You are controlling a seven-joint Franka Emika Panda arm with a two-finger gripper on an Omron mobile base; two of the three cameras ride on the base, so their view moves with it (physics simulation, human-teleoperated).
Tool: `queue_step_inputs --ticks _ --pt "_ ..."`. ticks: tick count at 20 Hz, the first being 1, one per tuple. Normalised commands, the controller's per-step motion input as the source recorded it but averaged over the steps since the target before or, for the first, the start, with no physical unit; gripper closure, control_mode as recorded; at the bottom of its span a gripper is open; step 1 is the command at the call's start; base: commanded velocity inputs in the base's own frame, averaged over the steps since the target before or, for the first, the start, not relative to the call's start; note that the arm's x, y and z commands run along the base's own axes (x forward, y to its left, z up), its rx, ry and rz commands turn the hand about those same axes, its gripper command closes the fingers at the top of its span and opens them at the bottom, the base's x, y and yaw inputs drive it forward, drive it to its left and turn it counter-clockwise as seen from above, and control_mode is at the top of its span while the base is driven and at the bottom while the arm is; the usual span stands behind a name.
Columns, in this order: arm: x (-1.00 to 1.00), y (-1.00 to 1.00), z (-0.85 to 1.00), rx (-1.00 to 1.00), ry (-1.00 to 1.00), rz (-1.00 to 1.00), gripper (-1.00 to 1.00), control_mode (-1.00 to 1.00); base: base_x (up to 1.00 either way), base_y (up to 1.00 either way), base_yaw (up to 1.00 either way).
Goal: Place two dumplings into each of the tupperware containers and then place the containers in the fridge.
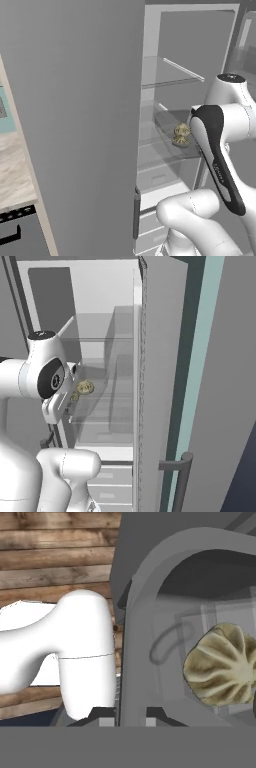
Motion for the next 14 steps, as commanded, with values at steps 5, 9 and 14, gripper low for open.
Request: queue_step_inputs --ticks 5,9,14 --pt "0.00 0.00 0.00 0.00 0.00 0.00 1.00 1.00 0.28 -0.45 0.01" --pt "0.00 0.00 0.00 0.00 0.00 0.00 1.00 1.00 0.26 -0.41 0.02" --pt "0.00 -0.05 0.00 0.00 -0.02 0.02 1.00 -1.00 0.15 -0.29 0.03"
